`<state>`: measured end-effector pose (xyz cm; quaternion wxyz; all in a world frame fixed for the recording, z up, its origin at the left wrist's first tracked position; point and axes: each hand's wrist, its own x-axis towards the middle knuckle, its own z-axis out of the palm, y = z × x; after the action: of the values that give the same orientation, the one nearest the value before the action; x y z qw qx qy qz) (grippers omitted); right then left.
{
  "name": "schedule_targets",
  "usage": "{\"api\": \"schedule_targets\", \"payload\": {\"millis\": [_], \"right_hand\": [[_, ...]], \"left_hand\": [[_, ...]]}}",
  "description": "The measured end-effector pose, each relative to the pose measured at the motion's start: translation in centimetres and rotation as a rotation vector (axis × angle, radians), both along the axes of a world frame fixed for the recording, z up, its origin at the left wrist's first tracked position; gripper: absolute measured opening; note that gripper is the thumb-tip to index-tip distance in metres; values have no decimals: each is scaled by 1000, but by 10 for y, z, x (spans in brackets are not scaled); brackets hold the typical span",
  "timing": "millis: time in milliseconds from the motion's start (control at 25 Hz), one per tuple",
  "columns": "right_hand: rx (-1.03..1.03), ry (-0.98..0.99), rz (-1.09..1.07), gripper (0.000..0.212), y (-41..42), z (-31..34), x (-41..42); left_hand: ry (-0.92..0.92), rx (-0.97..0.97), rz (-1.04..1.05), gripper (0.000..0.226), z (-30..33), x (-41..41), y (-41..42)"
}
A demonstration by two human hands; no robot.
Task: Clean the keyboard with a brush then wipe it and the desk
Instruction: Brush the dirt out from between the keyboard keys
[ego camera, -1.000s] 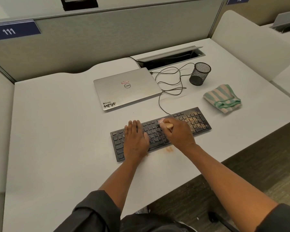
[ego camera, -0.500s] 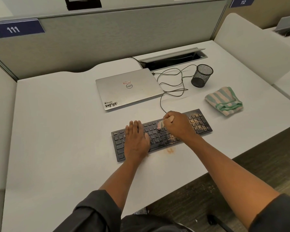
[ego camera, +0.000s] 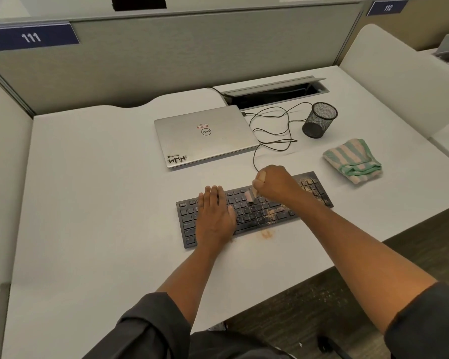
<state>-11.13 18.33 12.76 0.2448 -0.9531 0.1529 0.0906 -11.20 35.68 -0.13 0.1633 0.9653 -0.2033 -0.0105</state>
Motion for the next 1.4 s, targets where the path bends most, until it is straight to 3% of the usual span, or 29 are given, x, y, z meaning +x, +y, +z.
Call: {"api": "schedule_targets", "payload": {"millis": [120, 240, 320, 520, 640, 720, 920, 1080, 1280, 1400], "right_hand": [[-8, 143, 35, 22, -1, 7, 4], [12, -54, -28, 20, 3, 10, 6], [29, -85, -21, 21, 10, 6, 3], [58, 187, 48, 24, 6, 11, 3], [-4, -20, 8, 19, 5, 15, 8], [-6, -49, 38, 19, 11, 11, 6], [103, 254, 100, 29, 8, 14, 3], [2, -30, 26, 20, 4, 13, 7], [89, 151, 56, 25, 2, 10, 2], [63, -17, -38, 24, -2, 9, 9]], "left_hand": [[4, -10, 0, 73, -1, 1, 0], [-7, -12, -5, 73, 0, 0, 0], [-11, -19, -5, 73, 0, -1, 1], [0, -17, -10, 73, 0, 0, 1], [-2, -19, -9, 74, 0, 0, 1], [4, -25, -9, 75, 0, 0, 1], [3, -19, -12, 76, 1, 0, 2], [5, -17, -9, 76, 0, 0, 1], [13, -5, -9, 77, 2, 0, 1], [20, 4, -5, 72, 1, 0, 1]]}}
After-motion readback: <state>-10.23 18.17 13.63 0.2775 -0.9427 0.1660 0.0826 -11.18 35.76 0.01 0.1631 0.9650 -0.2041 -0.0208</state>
